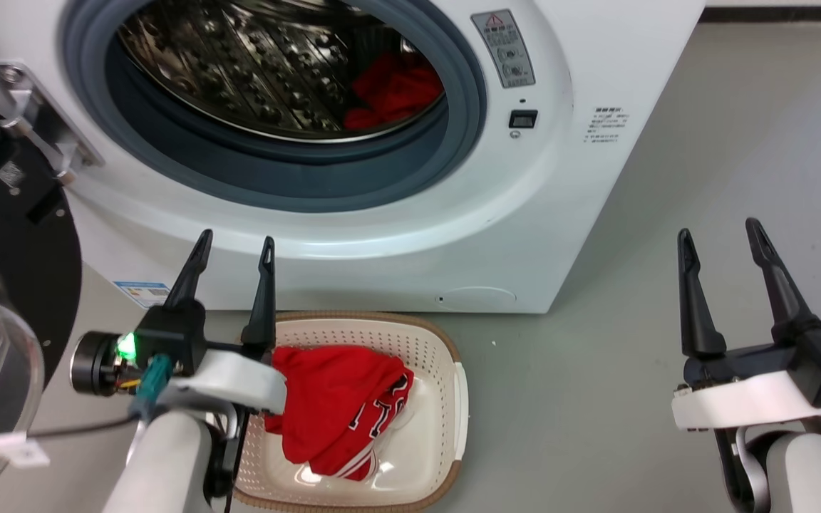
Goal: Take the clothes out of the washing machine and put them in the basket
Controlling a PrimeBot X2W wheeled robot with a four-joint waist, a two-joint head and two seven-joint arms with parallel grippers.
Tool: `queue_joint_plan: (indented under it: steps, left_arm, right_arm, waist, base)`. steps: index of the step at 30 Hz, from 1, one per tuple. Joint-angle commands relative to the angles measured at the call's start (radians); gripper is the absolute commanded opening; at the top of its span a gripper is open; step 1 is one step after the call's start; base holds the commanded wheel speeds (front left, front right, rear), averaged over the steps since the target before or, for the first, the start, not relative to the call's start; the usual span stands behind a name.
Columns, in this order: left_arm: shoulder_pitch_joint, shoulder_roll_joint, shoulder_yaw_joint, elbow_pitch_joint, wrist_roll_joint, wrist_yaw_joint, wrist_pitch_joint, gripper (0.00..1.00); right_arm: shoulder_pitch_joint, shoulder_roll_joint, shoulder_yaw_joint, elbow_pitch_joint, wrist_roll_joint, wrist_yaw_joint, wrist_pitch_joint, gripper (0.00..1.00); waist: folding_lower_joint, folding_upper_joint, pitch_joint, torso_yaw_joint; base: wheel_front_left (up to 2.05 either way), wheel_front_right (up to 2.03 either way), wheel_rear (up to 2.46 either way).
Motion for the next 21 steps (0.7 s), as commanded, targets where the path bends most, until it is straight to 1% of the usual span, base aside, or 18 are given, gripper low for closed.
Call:
queue_joint_plan:
  steps: [1, 5, 10, 16, 21]
  left_arm:
    - [0.041, -0.015, 0.018, -0.045, 0.026, 0.005, -0.003, 1.00]
    - [0.132, -0.053, 0.074, -0.161, 0.073, 0.003, -0.002, 1.00]
    - [0.218, -0.100, 0.120, -0.230, 0.111, -0.017, -0.003, 1.00]
    - [0.283, -0.137, 0.151, -0.268, 0.143, -0.027, -0.003, 1.00]
    - [0.276, -0.144, 0.162, -0.256, 0.161, -0.057, -0.003, 1.00]
  right_arm:
    - [0.020, 0.001, -0.003, 0.001, 0.003, -0.001, -0.002, 1.00]
    - [0.044, 0.001, -0.010, 0.001, 0.008, -0.001, -0.002, 1.00]
    - [0.072, 0.001, -0.012, 0.002, 0.016, -0.001, -0.002, 1.00]
    - [0.099, 0.001, -0.011, 0.002, 0.028, -0.001, -0.002, 1.00]
    - [0.098, 0.001, -0.005, -0.001, 0.035, -0.001, -0.002, 1.00]
  waist:
    - [0.0001, 0.0000, -0.027, 0.015]
    - [0.0001, 0.0000, -0.060, 0.022]
    - [0.0001, 0.0000, -0.099, 0.023]
    - [0.0001, 0.0000, -0.126, 0.013]
    - [0.0001, 0.0000, -0.125, 0.000]
  base:
    - [0.00, 0.00, 0.00]
    - [0.00, 0.00, 0.00]
    - [0.00, 0.00, 0.00]
    - [0.00, 0.00, 0.00]
    - [0.00, 0.00, 0.00]
